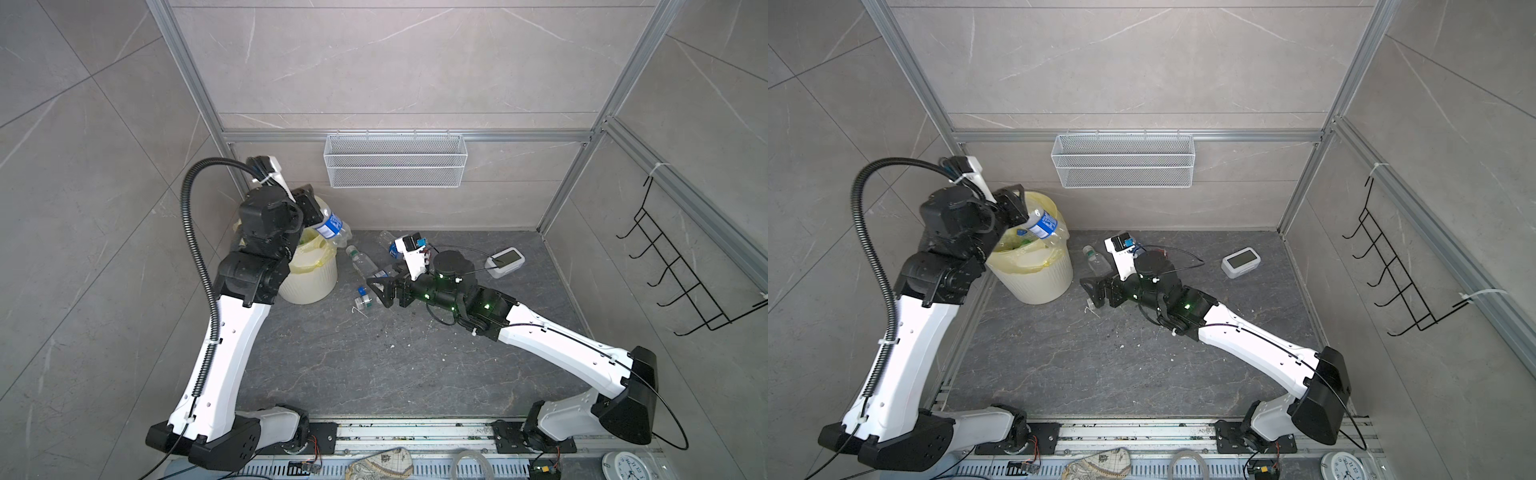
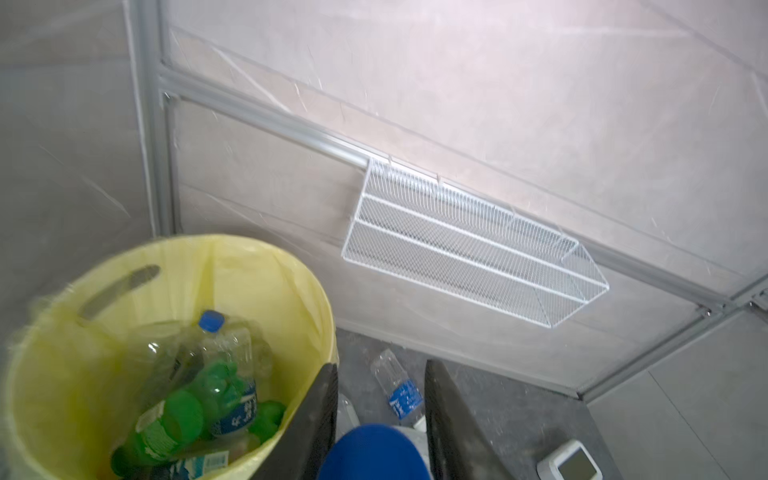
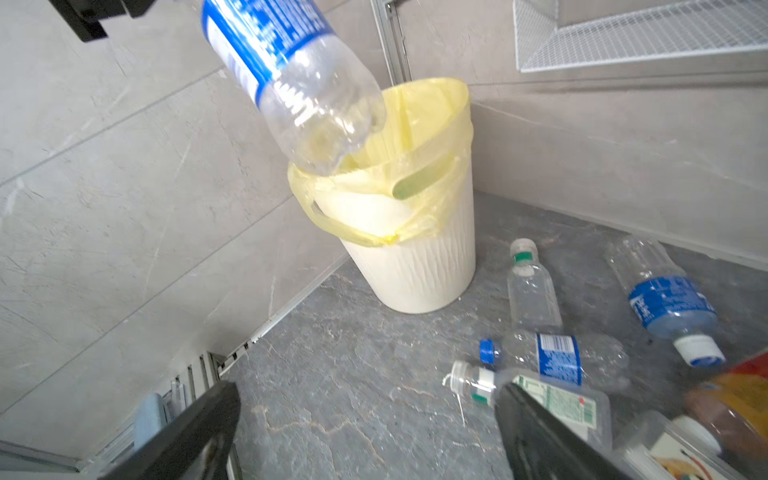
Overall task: Throw the plastic bottles in the bin
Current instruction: 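Carry the blue-labeled bottle with the left gripper over the bin and release it, then return the left gripper toward the pile while the right gripper moves to the crane-label bottle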
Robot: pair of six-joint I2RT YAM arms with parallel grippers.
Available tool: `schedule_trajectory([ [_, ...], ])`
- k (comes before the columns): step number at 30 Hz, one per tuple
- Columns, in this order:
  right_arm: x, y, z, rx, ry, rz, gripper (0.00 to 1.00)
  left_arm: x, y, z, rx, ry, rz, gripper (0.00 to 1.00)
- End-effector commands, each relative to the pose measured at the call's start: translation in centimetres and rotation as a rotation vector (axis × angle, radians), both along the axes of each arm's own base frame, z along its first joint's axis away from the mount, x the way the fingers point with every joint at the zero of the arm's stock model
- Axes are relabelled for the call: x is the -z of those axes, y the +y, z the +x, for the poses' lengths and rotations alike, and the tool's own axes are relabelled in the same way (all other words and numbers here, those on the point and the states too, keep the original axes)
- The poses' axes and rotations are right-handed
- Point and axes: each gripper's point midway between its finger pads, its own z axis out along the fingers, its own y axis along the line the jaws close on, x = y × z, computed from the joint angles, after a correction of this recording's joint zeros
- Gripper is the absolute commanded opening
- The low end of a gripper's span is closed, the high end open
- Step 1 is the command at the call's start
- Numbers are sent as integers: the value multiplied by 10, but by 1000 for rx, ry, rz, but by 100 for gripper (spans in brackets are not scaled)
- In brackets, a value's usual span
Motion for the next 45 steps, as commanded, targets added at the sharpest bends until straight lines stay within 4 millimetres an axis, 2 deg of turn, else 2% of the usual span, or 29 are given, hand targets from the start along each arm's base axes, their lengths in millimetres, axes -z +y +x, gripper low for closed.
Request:
schedule_trajectory([
  [1, -20, 11, -7, -47, -29, 0, 99, -35, 30, -14, -149, -73, 83, 10],
  [4, -23, 13, -9, -51, -27, 5, 99, -47, 43, -13, -224, -106, 123, 7],
  [6, -18, 14, -8, -50, -15, 1, 99, -37, 53, 2, -260, -77, 143, 6],
  [7, -14, 15, -8, -49, -7, -4, 99, -28, 59, 13, -265, -46, 137, 6],
  [10, -2, 17, -10, -55, 26, -17, 99, 26, 87, 62, -268, 148, 51, 12],
  [12, 3, 18, -14, -66, 42, -21, 99, 62, 98, 88, -278, 279, 25, 21],
  [13, 5, 18, -17, -72, 47, -24, 99, 77, 99, 98, -267, 334, 15, 29],
  [15, 10, 16, -21, -76, 54, -37, 99, 93, 95, 107, -223, 405, -4, 48],
  [18, 18, 10, -24, -66, 58, -54, 99, 97, 82, 110, -152, 410, -24, 70],
  [21, 25, 6, -25, -53, 62, -66, 99, 89, 71, 102, -94, 366, -49, 82],
  [25, 34, 0, -21, -17, 56, -88, 99, 75, 42, 86, 49, 308, -80, 100],
  [29, 46, -10, -12, 44, 48, -134, 99, 75, -4, 69, 215, 285, -95, 100],
  [33, 62, -35, 9, 157, 61, -179, 99, 99, -56, 51, 340, 309, -72, 100],
  [36, 78, -64, 33, 237, 128, -163, 99, 129, -101, 37, 434, 333, -27, 100],
  [38, 89, -87, 49, 293, 174, -135, 99, 152, -124, 30, 475, 353, -12, 100],
  [42, 120, -132, 81, 430, 242, -147, 99, 215, -166, 17, 566, 412, 1, 100],
  [45, 149, -154, 100, 515, 297, -208, 99, 261, -188, 10, 613, 490, 21, 100],
])
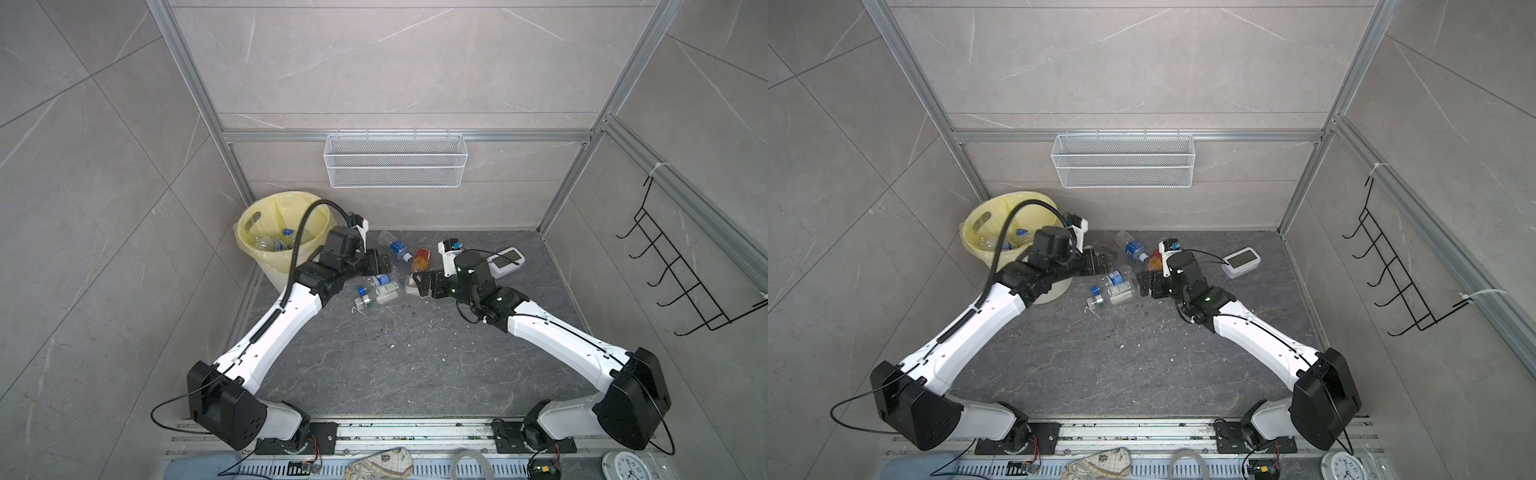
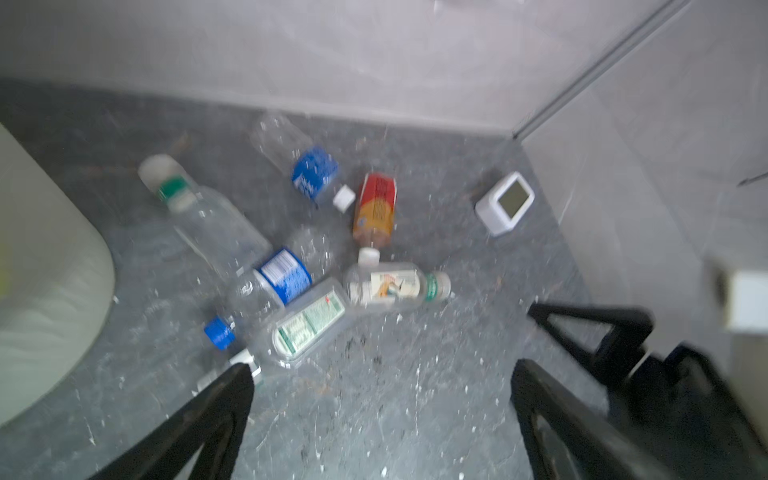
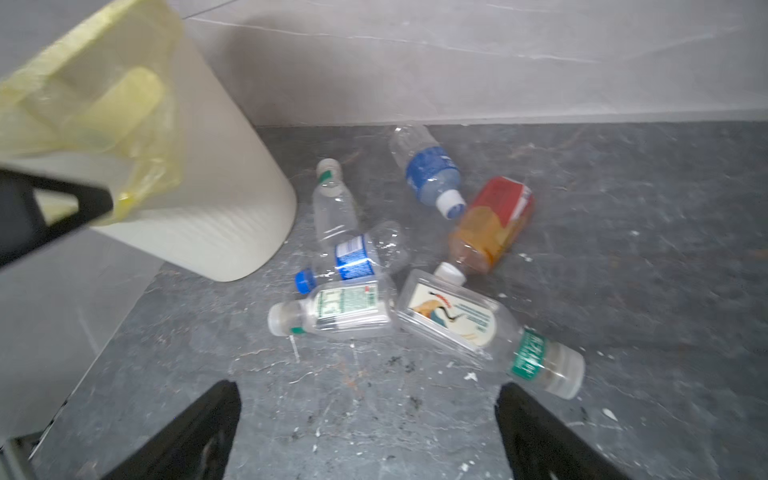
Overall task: Throw the plastic bottles in the bin
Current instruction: 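Return the left gripper toward the pile while the right gripper moves to the crane-label bottle, then lower the right gripper onto the crane-label bottle's green-banded neck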
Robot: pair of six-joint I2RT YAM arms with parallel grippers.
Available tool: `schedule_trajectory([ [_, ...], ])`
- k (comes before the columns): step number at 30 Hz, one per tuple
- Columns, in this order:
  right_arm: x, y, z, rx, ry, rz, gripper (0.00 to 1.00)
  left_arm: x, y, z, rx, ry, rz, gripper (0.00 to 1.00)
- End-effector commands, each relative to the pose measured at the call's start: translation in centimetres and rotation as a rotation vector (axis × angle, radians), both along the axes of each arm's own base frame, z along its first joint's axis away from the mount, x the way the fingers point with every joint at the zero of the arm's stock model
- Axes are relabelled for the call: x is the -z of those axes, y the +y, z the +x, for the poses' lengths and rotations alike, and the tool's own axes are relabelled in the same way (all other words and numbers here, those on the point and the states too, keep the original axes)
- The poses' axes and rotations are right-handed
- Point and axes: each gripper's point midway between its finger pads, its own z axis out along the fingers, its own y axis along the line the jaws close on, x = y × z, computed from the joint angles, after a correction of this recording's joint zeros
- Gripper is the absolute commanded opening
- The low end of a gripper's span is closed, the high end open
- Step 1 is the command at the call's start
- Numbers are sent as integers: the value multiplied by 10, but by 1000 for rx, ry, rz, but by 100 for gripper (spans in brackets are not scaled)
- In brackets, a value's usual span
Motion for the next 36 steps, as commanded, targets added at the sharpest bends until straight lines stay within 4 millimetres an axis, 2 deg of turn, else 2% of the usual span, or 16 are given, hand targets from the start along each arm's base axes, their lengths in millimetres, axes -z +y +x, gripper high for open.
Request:
schedule_trajectory([
  [1, 27, -16, 16, 77, 65, -32, 99, -2, -24, 6, 32, -52, -76, 100],
  [6, 64, -33, 55, 143, 175, -42, 99, 41, -30, 7, -21, 67, -140, 100],
  [9, 75, -32, 75, 138, 222, -18, 99, 60, -33, 4, -41, 135, -184, 100],
  [17, 107, -12, 105, 89, 273, -32, 99, 62, -36, -1, -55, 161, -231, 100],
  [23, 132, 2, 103, 31, 338, -11, 99, 61, -38, -3, -49, 170, -239, 100],
  [30, 142, 7, 91, 7, 359, 37, 99, 62, -40, -4, -41, 173, -238, 100],
  [36, 139, 11, 78, -15, 364, 58, 99, 66, -42, -3, -40, 184, -233, 100],
])
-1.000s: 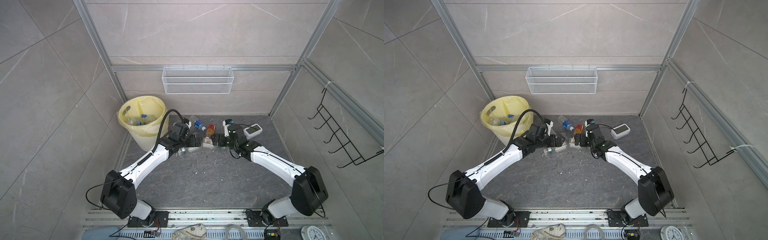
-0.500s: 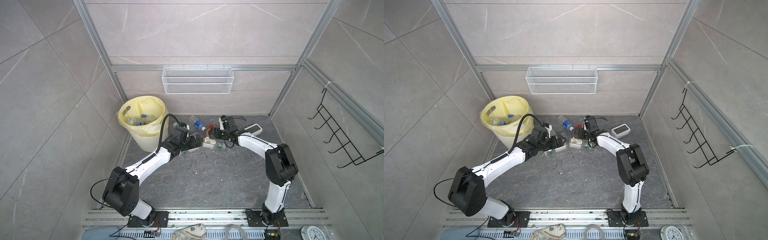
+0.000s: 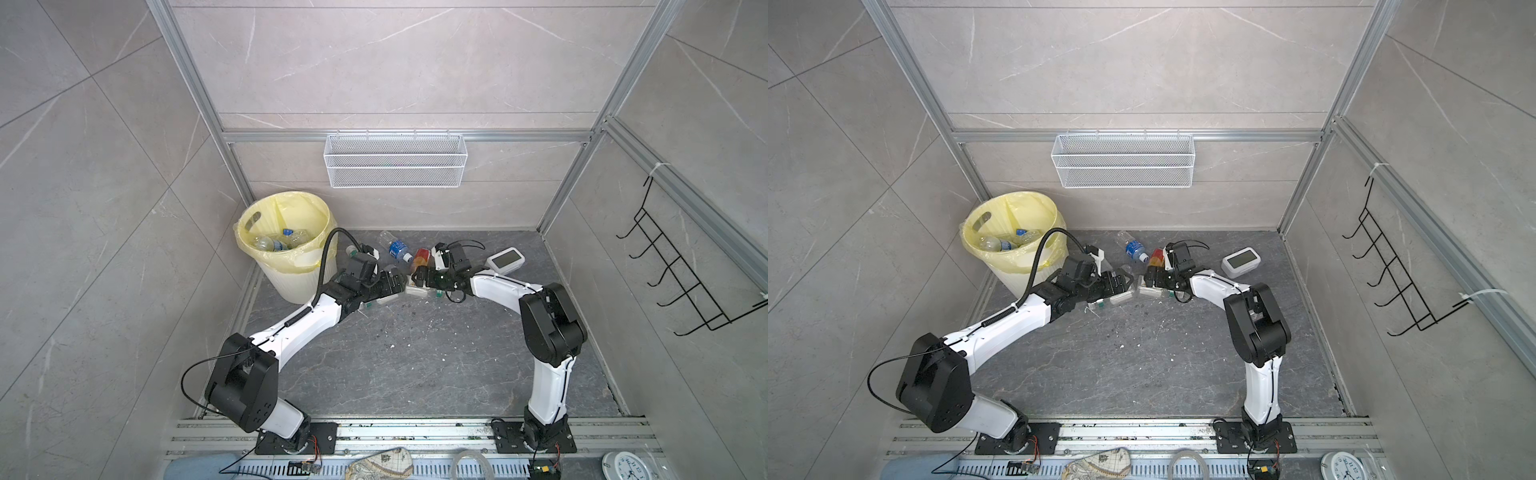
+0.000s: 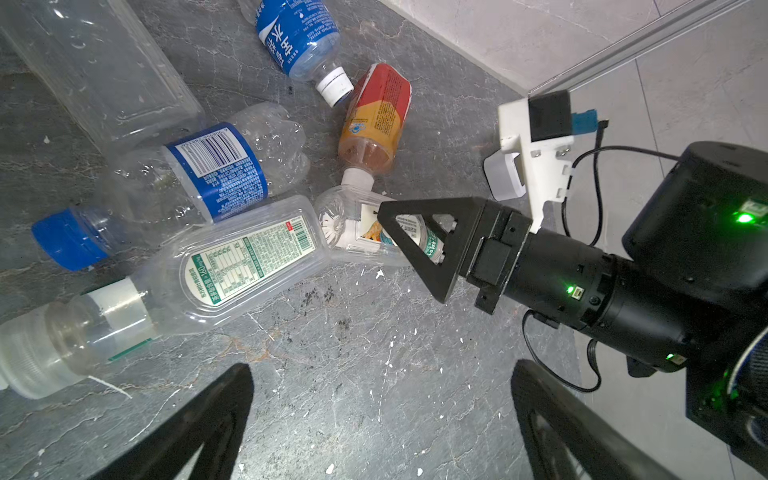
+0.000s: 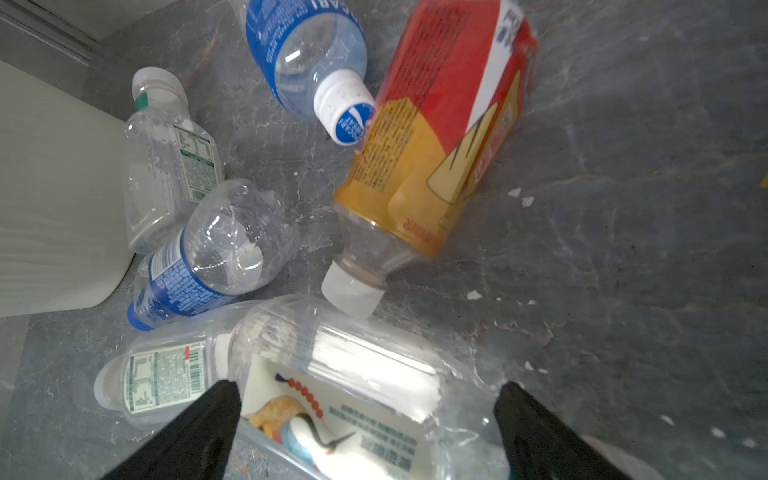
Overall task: Throw the plastic bottles in the bin
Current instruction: 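Lower the right gripper onto the crane-label bottle's green-banded neck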
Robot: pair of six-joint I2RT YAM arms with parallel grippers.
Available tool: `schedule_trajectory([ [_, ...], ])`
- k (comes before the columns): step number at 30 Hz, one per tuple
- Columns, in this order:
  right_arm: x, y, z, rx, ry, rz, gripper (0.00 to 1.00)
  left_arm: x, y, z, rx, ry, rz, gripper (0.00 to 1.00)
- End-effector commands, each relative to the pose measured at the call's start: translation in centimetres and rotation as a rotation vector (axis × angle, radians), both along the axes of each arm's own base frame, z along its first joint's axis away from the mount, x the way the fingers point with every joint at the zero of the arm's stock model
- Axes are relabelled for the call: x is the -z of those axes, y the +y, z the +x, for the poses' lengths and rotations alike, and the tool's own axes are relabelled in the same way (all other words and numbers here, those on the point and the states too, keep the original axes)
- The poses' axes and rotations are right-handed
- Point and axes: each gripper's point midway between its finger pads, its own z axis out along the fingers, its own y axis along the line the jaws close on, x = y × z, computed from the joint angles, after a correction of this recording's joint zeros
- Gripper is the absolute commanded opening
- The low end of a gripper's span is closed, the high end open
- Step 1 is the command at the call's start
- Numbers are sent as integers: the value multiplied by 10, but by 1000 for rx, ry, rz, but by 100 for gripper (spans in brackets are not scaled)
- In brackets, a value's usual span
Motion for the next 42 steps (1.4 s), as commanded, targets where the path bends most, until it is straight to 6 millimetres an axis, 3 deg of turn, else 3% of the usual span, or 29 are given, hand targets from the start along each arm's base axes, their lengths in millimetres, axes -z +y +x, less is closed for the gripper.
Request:
schedule_trajectory([
  [1, -17, 9, -10, -19, -18, 49, 99, -11, -8, 2, 17, -23, -37, 100],
  [15, -21, 22, -53, -67, -22, 38, 99, -7, -8, 3, 18, -11, -25, 100],
  [22, -5, 10, -75, -66, 2, 1, 99, -8, -8, 3, 18, -12, -18, 100],
  [29, 12, -1, -88, -65, 25, -47, 93, -2, -9, 4, 21, 2, -13, 100],
  [42, 38, 5, -104, -89, 20, -187, 78, 4, -9, 5, 20, 13, 2, 100],
])
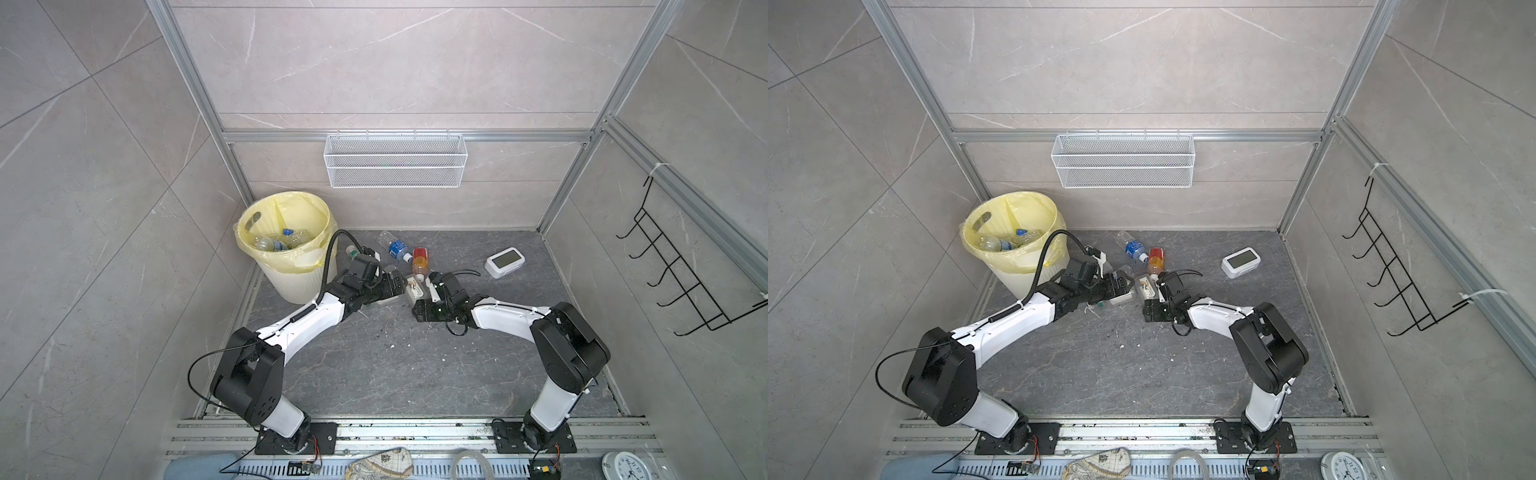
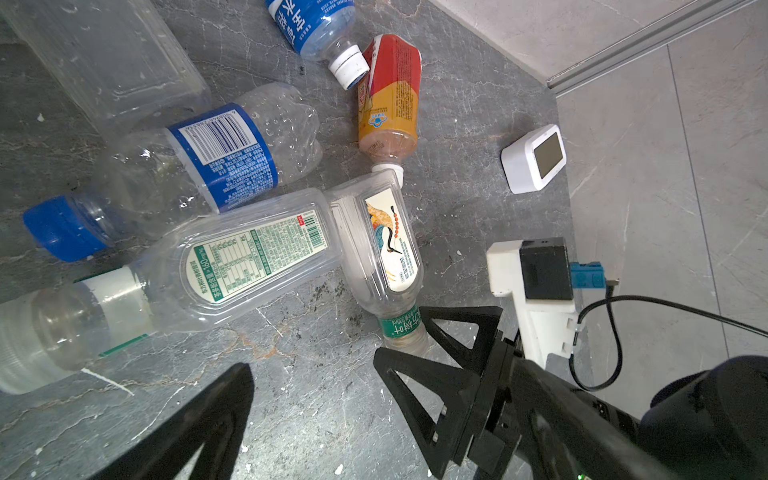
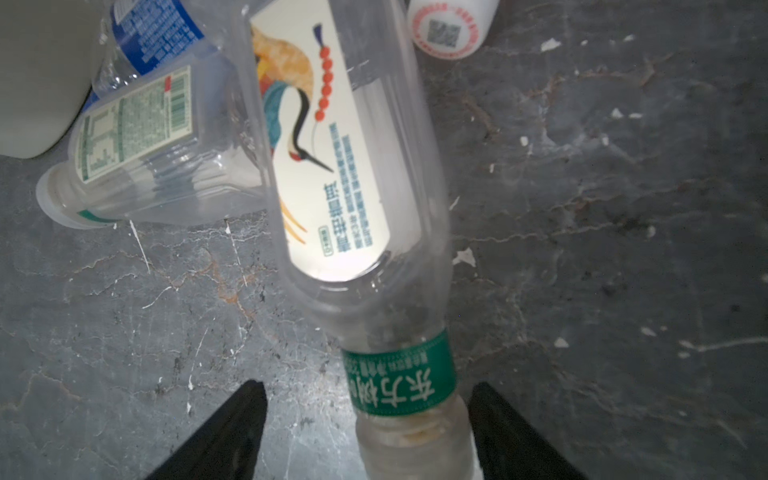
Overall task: Throw the plastic bottles in the bin
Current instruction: 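Lower the right gripper onto the crane-label bottle's green-banded neck, then close the right gripper on the crane-label bottle's neck and lift it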
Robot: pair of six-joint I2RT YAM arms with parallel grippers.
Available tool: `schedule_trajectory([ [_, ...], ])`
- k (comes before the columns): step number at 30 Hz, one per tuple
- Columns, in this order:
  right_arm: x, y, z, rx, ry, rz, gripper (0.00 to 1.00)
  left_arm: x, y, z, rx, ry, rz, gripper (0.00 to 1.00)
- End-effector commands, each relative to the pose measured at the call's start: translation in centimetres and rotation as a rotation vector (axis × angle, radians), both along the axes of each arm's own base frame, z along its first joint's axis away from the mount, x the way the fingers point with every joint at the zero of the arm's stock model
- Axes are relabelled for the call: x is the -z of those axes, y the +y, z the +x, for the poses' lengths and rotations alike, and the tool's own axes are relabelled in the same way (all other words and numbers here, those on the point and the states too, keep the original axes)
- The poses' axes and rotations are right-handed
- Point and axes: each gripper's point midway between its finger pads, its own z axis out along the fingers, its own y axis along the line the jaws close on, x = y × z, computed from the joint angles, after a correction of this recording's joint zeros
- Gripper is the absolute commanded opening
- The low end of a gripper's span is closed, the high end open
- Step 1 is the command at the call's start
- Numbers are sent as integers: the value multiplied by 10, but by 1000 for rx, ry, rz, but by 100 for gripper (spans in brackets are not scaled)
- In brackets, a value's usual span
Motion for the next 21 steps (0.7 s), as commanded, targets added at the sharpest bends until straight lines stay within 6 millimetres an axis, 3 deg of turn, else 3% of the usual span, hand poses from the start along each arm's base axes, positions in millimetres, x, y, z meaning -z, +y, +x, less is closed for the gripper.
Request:
schedule_trajectory([
  [1, 12, -7, -2, 4, -8, -82, 76, -15, -8, 4, 20, -26, -25, 100],
  [11, 21, -4, -7, -1, 4, -115, 56, -16, -6, 4, 11, -31, -20, 100],
  [21, 2, 0, -14, -15, -19, -92, 45, -16, -6, 4, 9, -29, -21, 100],
])
